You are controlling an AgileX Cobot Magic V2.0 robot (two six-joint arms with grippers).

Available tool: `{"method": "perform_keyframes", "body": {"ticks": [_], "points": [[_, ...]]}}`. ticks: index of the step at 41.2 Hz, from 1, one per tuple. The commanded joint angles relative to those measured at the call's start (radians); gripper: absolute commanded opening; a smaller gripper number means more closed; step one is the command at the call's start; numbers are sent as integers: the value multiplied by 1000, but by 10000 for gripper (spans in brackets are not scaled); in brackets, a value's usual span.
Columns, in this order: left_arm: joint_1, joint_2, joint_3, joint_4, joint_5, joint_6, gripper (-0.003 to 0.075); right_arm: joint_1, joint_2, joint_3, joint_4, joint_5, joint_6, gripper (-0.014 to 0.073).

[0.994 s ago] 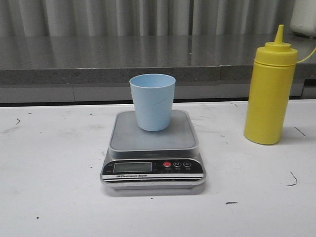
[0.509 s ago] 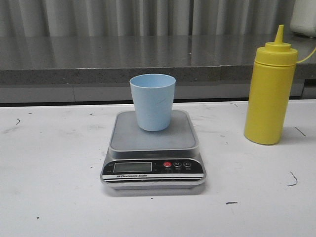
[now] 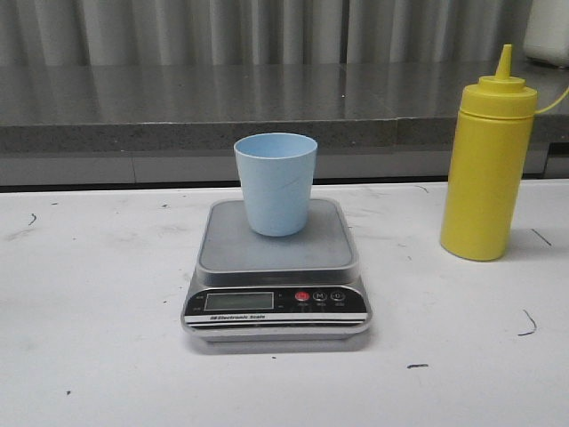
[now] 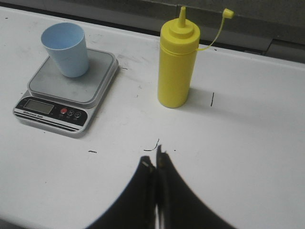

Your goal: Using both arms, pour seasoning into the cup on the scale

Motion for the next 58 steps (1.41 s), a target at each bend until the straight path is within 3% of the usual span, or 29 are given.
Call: {"method": "perform_keyframes", "body": {"ticks": [1,7,58], "points": [[34,-31,47,-25,-174,-5,-20,3,10,-23,-4,-64,-9,-122],[74,-93,140,-37,-284,-5,-20,3,10,-23,-4,-64,-9,-122],[105,-105,142,-23,-276,1,-20,3,10,-23,-4,-63,-9,-122]]}}
